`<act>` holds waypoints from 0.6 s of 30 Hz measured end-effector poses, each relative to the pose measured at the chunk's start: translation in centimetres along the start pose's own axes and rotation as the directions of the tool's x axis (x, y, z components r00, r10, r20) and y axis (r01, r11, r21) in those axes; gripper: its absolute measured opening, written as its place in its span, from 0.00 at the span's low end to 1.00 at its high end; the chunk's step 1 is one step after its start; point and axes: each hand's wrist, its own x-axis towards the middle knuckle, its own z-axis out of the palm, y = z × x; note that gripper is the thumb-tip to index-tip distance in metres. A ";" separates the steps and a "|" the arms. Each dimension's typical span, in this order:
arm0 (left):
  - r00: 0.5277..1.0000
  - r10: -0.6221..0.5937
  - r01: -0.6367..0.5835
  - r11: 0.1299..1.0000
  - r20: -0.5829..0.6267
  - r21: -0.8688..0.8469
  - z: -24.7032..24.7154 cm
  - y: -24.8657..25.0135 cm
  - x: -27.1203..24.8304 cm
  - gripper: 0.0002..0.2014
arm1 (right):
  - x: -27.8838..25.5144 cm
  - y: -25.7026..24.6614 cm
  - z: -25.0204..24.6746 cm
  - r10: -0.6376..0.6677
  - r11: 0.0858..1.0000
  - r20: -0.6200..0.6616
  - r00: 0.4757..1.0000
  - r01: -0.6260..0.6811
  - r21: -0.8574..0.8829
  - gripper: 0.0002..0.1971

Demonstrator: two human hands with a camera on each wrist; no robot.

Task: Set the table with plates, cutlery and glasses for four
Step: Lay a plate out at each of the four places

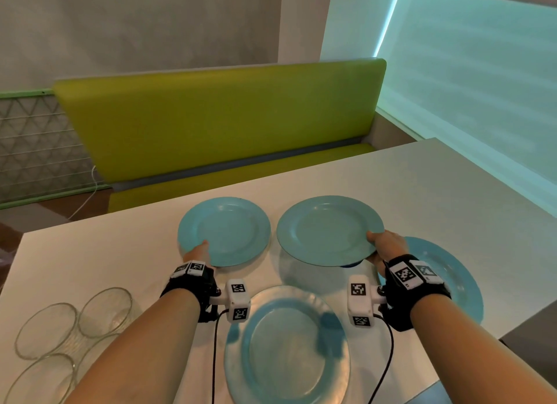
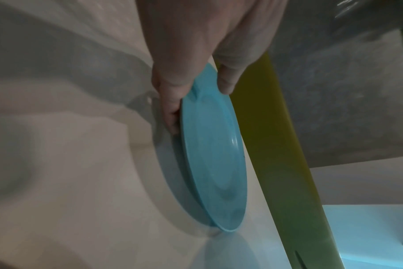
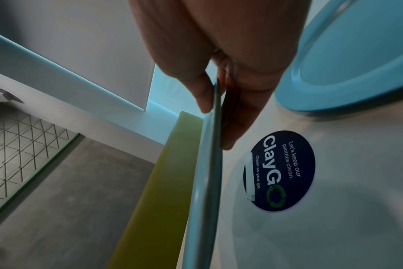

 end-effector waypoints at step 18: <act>0.991 0.016 -0.037 0.987 0.135 0.156 1.3 -0.1 3.7 0.28 | 1.2 0.8 -0.2 0.034 0.998 0.017 0.999 -0.035 0.046 0.17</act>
